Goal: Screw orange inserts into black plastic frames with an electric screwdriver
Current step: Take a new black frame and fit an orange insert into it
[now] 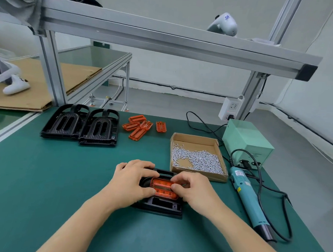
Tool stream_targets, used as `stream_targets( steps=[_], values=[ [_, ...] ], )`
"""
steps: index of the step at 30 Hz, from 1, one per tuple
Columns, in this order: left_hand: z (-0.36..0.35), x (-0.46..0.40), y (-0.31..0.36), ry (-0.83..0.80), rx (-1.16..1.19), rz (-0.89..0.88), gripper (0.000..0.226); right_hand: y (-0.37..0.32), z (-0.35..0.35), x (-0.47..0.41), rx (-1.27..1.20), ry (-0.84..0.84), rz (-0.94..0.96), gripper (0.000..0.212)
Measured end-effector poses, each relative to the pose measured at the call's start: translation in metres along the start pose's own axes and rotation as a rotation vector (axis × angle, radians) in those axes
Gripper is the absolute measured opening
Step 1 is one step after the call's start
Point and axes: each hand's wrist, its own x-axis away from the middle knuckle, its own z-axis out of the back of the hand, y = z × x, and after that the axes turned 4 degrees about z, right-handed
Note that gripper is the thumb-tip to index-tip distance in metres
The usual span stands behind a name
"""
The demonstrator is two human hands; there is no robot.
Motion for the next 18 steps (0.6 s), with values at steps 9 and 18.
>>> stream_targets(
  steps=[9, 18],
  values=[
    [-0.001, 0.003, -0.004, -0.034, -0.046, -0.030, 0.034, 0.002, -0.005, 0.008, 0.146, 0.094, 0.050, 0.009],
    [-0.007, 0.010, 0.008, -0.056, -0.076, 0.009, 0.039, 0.022, 0.009, 0.026, -0.024, -0.012, 0.031, 0.017]
  ],
)
